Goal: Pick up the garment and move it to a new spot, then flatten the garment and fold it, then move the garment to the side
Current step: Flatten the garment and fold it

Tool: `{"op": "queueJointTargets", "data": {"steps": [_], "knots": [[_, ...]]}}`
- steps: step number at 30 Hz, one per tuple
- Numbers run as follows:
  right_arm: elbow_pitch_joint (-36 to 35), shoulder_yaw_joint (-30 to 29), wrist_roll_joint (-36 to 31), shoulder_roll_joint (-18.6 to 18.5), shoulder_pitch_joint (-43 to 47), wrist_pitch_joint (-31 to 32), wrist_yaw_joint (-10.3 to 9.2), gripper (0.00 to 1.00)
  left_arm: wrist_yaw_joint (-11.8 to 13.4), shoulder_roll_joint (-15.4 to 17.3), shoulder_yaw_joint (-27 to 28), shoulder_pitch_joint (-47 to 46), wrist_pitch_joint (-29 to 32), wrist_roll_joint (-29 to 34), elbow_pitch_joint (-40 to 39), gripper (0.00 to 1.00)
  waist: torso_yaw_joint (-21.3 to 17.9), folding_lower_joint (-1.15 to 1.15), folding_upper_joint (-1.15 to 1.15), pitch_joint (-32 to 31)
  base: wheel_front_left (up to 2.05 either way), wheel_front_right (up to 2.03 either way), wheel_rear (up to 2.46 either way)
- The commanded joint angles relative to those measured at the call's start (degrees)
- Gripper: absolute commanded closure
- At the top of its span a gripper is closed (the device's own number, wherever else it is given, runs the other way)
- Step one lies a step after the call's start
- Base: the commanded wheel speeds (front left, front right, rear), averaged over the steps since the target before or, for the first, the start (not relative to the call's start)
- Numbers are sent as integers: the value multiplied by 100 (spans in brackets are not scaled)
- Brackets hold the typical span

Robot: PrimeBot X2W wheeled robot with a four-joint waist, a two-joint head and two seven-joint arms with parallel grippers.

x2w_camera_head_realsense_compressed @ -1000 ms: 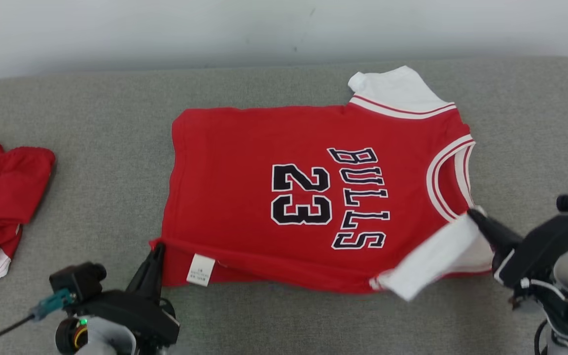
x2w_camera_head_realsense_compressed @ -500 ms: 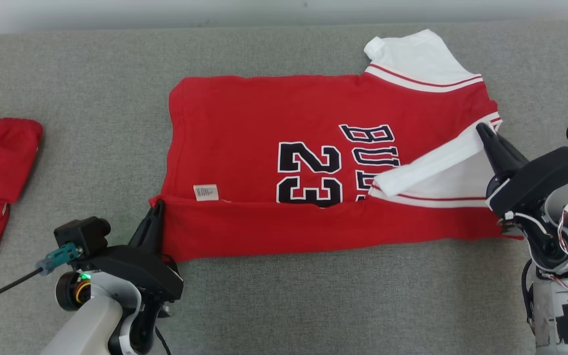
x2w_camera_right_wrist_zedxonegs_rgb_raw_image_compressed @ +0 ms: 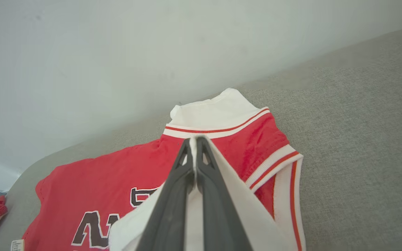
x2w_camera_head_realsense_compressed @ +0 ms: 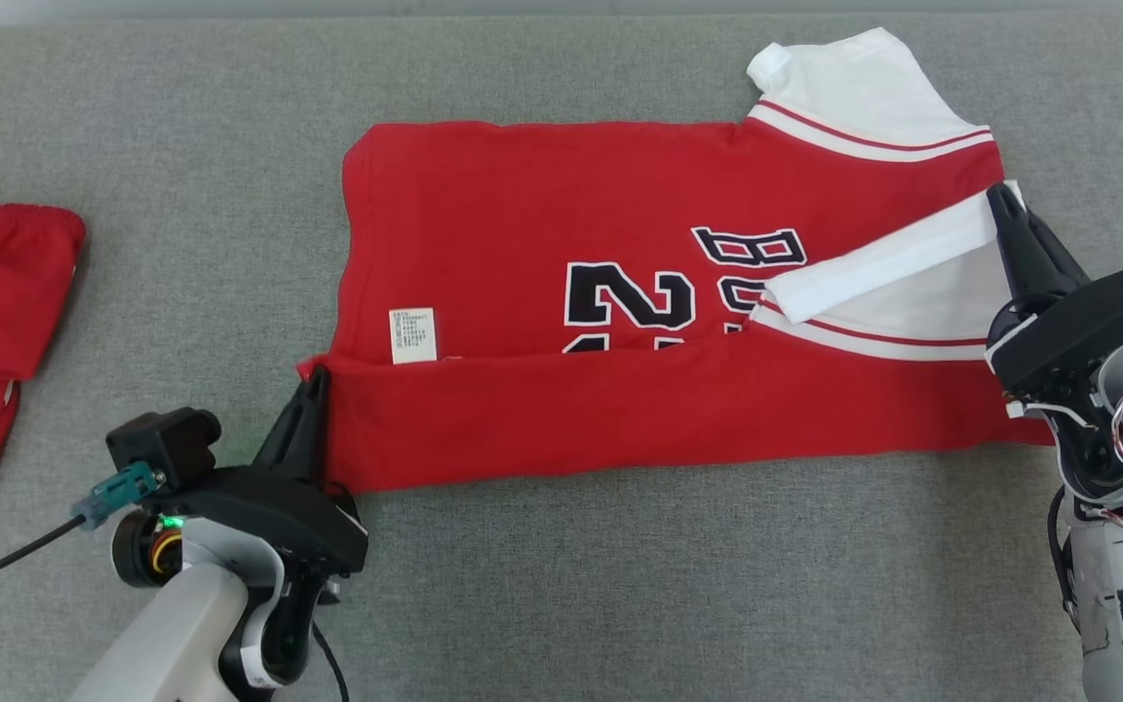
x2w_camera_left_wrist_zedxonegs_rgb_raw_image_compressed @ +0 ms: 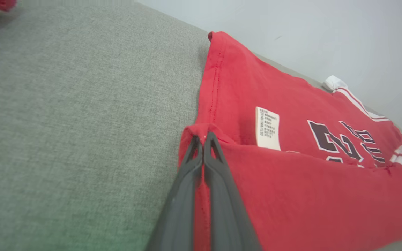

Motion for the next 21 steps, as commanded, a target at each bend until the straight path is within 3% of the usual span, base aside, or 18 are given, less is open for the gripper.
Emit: {"op": "queueJointTargets", "data": {"steps": [1, 6, 7, 8, 16, 21], "knots": [[71, 16, 25, -65, -22, -27, 8, 100, 3, 1, 37, -64, -64, 89, -40, 100, 10, 0, -1, 16, 0, 0, 0], [345, 70, -28, -55, -99, -134, 8, 100, -5, -55, -7, -120, -56, 116, 45, 97, 5, 0, -1, 30, 0, 0, 0], [389, 82, -36, -42, -128, -164, 8, 54, -4, -66, -18, -129, -50, 119, 71, 31, 0, 0, -1, 25, 0, 0, 0], [447, 79, -43, -31, -137, -158, 8, 0, -3, -77, -26, -134, -52, 121, 102, 0, -4, 0, -1, 11, 0, 0, 0], [509, 168, -312, -101, 4, -259, 8, 0, 61, -58, -61, 121, -119, 139, 309, 0, -13, 0, -1, -330, 0, 0, 0], [249, 101, -620, -144, 391, 134, 8, 0, 319, 86, -103, 415, -134, 230, 225, 0, -44, 0, -1, -530, 0, 0, 0]]}}
